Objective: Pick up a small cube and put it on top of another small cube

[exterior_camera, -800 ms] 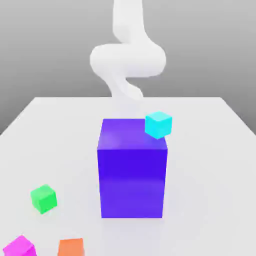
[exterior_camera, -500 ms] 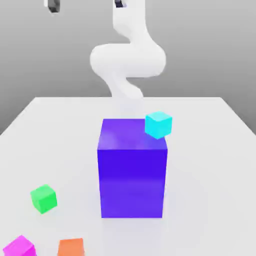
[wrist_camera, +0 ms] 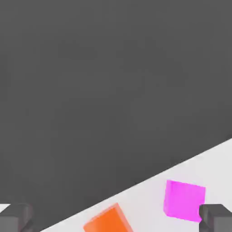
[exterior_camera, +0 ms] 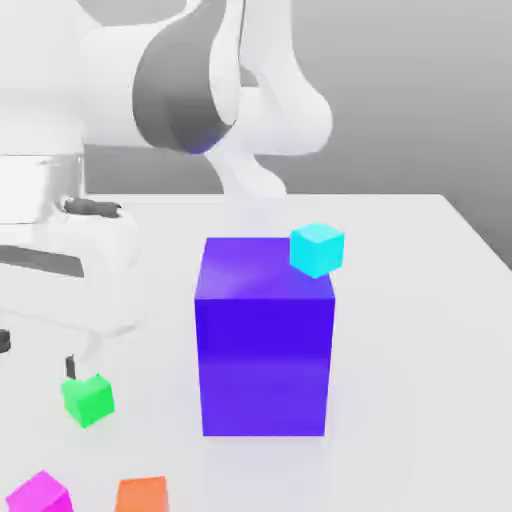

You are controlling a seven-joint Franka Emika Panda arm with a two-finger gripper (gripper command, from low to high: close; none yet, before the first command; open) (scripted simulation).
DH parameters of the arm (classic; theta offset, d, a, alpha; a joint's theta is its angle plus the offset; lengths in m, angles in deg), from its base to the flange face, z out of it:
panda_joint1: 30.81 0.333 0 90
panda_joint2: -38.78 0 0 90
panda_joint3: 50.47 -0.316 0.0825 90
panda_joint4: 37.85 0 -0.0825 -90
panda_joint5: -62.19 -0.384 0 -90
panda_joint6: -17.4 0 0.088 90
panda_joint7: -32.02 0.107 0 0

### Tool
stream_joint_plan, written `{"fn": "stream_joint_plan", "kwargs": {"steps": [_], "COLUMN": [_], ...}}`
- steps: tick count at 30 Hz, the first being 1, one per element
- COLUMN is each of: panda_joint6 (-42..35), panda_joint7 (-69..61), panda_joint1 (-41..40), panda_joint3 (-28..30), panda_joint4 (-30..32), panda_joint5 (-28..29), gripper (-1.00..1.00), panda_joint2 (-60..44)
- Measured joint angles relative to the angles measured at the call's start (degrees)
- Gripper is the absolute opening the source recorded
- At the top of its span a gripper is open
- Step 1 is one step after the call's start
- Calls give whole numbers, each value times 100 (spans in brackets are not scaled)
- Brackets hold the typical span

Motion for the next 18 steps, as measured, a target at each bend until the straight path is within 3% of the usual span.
{"fn": "stream_joint_plan", "kwargs": {"steps": [10, 11, 18], "panda_joint6": [820, 955, 977], "panda_joint7": [-107, -140, -149], "panda_joint1": [-498, -544, -551], "panda_joint3": [-40, -95, -104], "panda_joint4": [-283, -325, -332], "panda_joint5": [-429, -476, -489], "gripper": [0, -100, -100], "panda_joint2": [-2086, -2267, -2300]}}
